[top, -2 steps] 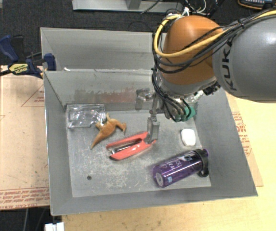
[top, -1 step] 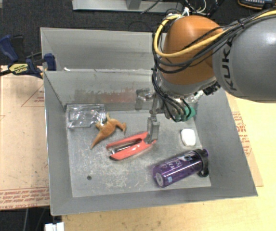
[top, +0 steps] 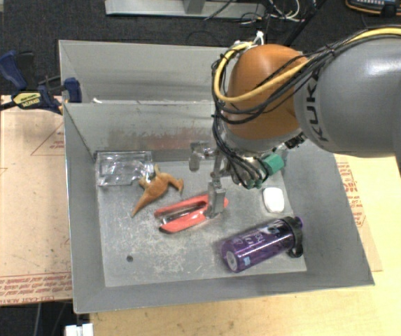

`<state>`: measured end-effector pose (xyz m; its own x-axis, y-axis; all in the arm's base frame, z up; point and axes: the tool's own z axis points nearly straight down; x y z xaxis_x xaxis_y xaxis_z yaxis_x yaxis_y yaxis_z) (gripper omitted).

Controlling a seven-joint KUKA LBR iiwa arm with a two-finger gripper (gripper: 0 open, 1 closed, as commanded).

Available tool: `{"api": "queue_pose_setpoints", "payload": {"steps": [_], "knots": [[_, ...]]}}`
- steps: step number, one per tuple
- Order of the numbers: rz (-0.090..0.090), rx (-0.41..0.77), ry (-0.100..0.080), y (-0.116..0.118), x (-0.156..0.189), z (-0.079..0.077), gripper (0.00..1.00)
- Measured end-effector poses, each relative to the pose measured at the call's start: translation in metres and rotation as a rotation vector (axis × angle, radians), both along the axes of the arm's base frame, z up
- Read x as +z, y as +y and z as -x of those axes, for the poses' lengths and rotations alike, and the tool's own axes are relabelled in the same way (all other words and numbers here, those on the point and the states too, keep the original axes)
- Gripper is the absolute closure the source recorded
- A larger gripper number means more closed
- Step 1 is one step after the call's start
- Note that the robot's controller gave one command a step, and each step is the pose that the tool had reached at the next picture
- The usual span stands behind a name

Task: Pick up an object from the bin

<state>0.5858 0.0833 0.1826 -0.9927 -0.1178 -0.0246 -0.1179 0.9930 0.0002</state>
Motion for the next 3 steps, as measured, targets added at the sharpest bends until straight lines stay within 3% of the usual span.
{"api": "queue_pose_setpoints", "payload": {"steps": [1,2,3], "knots": [[-0.001,0.002,0.003,0.007,-0.054,0.002,0.00],[-0.004,-0.073,-0.001,0.005,-0.104,-0.001,0.00],[-0.005,-0.138,-0.001,0.019,-0.107,-0.003,1.00]]}}
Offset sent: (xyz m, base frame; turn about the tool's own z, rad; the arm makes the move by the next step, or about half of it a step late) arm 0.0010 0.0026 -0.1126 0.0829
